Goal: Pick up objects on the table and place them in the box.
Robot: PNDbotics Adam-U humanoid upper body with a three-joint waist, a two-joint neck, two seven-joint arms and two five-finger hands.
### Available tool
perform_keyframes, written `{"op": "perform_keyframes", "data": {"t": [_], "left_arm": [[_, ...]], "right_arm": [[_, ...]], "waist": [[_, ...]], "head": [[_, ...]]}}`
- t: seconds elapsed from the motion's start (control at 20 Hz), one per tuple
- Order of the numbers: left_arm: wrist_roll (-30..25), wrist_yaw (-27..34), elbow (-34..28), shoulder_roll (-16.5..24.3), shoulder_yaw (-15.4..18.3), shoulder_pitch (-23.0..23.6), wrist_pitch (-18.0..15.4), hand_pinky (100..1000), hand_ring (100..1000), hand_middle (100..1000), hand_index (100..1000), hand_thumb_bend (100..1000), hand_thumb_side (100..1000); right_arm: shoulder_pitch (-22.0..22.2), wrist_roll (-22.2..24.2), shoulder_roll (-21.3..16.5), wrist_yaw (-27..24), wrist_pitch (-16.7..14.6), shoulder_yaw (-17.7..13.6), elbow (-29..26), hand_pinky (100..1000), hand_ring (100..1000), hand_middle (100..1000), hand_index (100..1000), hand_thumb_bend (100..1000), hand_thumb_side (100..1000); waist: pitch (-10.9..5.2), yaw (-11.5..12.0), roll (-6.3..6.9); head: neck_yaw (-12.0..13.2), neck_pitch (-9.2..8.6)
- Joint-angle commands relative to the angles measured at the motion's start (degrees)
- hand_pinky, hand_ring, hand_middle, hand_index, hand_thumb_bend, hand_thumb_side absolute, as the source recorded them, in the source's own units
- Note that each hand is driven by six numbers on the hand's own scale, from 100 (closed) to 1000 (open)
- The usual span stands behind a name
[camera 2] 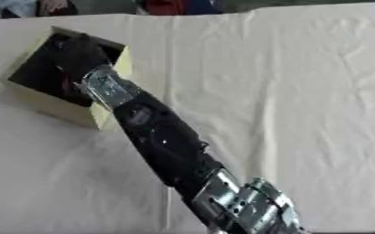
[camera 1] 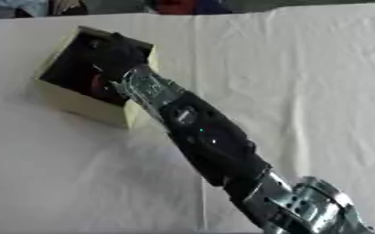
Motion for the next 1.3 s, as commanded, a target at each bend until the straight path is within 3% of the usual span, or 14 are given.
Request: {"op": "perform_keyframes", "data": {"t": [0.05, 0.35, 0.55, 1.0, 1.3], "left_arm": [[-0.30, 0.07, -1.06, 0.46, -0.06, -0.28, 0.10, 526, 615, 684, 742, 100, 679], [-0.68, 0.01, -1.06, 0.41, -0.10, -0.28, 0.22, 527, 616, 684, 742, 100, 678], [-0.87, -0.03, -1.06, 0.41, -0.05, -0.25, 0.29, 527, 616, 685, 742, 100, 679], [-0.63, -0.38, -1.06, 0.71, 0.14, -0.17, 0.28, 527, 617, 685, 742, 100, 676], [-0.32, -0.75, -1.06, 1.10, 0.28, -0.13, 0.18, 528, 617, 685, 742, 100, 675]], "right_arm": [[-1.18, 0.05, 0.43, 1.34, 0.50, -0.31, -2.43, 894, 875, 745, 919, 100, 195], [-1.43, 0.61, 0.89, 2.19, 1.84, -0.52, -5.12, 895, 871, 737, 919, 100, 241], [-1.61, 0.60, 0.78, 0.44, 2.26, -0.69, -8.42, 883, 851, 703, 896, 100, 154], [-2.80, 3.30, -4.66, -13.90, 4.32, 0.21, -25.76, 853, 813, 635, 848, 100, 105], [-2.07, 6.59, -12.31, -22.08, 5.49, 0.97, -37.14, 849, 809, 628, 824, 100, 100]], "waist": [[-0.84, 0.06, 0.30], [-0.96, 0.02, 0.33], [-0.98, 0.05, 0.28], [-1.30, -0.29, 0.17], [-1.50, -0.90, 0.11]], "head": [[0.09, -0.59], [0.05, -0.73], [0.17, -0.61], [0.80, 0.16], [1.85, 0.51]]}}
